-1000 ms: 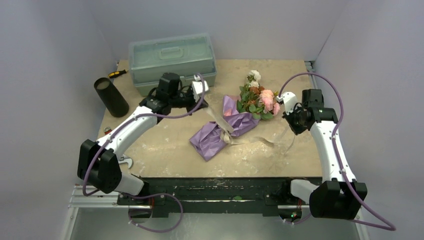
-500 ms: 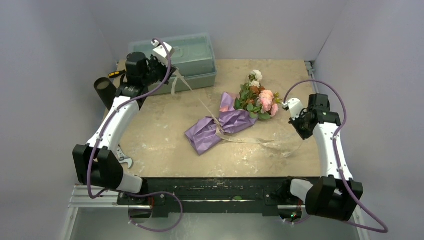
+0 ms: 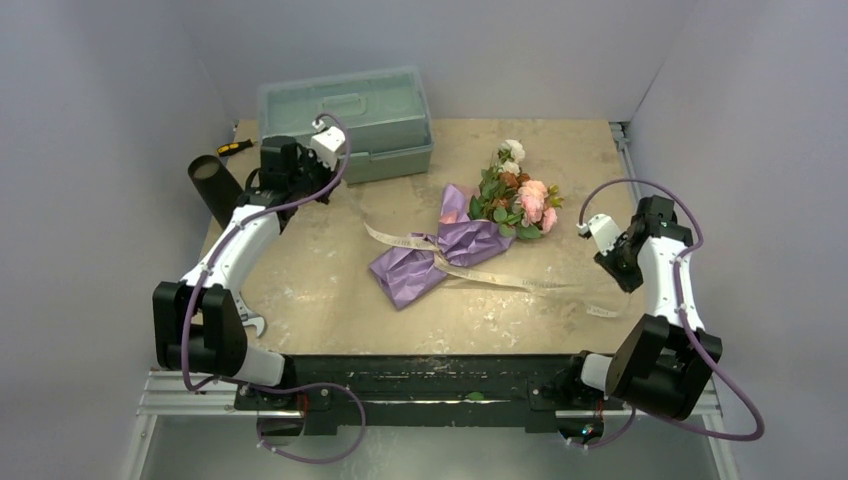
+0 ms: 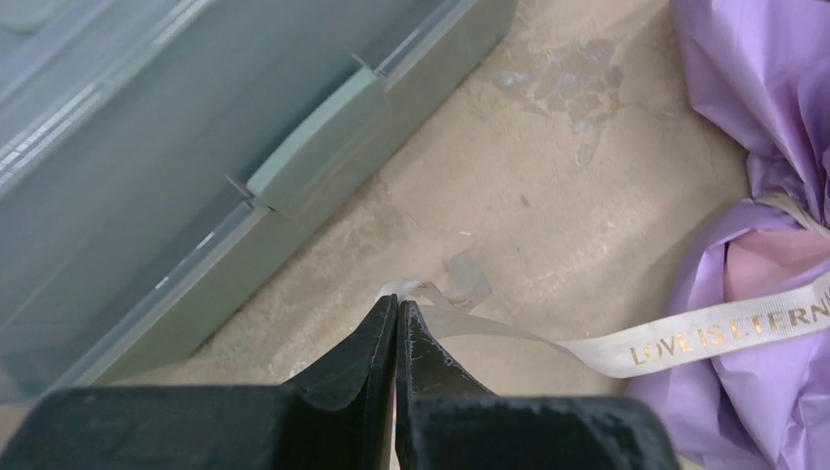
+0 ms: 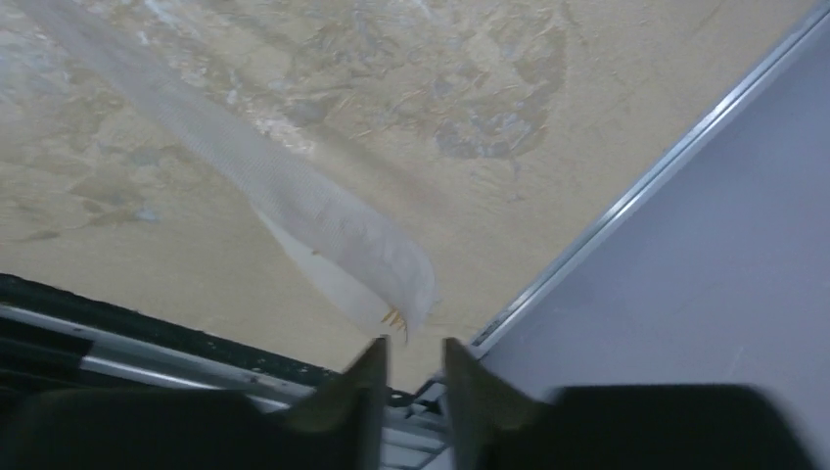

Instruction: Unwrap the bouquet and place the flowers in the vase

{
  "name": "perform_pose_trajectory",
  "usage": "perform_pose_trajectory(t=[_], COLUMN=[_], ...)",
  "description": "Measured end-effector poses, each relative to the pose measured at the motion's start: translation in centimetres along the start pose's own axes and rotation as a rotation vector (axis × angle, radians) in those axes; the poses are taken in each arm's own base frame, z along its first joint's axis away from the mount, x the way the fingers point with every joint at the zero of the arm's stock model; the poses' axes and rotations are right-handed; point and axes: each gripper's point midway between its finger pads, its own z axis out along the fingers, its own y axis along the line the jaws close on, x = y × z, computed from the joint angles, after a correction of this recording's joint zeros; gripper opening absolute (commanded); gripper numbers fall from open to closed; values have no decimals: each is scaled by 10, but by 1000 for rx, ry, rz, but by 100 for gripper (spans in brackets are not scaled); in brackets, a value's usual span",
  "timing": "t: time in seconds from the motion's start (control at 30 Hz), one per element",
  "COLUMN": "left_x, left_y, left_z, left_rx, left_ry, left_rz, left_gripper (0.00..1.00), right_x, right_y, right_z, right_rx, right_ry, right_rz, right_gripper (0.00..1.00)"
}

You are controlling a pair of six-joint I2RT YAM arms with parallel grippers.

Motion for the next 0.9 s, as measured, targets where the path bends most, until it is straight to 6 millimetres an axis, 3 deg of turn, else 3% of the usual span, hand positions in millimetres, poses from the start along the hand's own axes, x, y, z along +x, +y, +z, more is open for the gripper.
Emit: perform_pose_trajectory(t=[0.03,0.1,0.27,0.33,0.43,0.47,0.63,0.77,0.9], left_x=[5,12,28,33,40,41,33,7,-14], left_y=[-3,-9,-22,-24,-27,-29,-52,-87,-150], left_z=[1,1,2,3,5,4,1,-8,-17], left_rx=[12,35,81,88,105,120,250,373,543], left_ry=[9,25,66,83,105,108,58,-33,-120], left_rz=[0,1,-6,-12,-14,-9,22,139,310], left_gripper=[0,0,0,0,29,34,40,40,39], right_x=[3,6,-16,-36,-79,-95,-160,-192,-225], right_y=[4,14,22,21,30,36,73,99,124], right_z=[0,-1,-21,-34,-55,-62,-80,-81,-85], right_rx=[-23,-76,-147,-155,-191,-214,-402,-538,-614], right_ry=[13,24,-63,-131,-255,-297,-435,-482,-530], right_rz=[-14,-29,-39,-38,-45,-47,-16,37,36], right_gripper=[57,67,74,75,79,81,84,87,88])
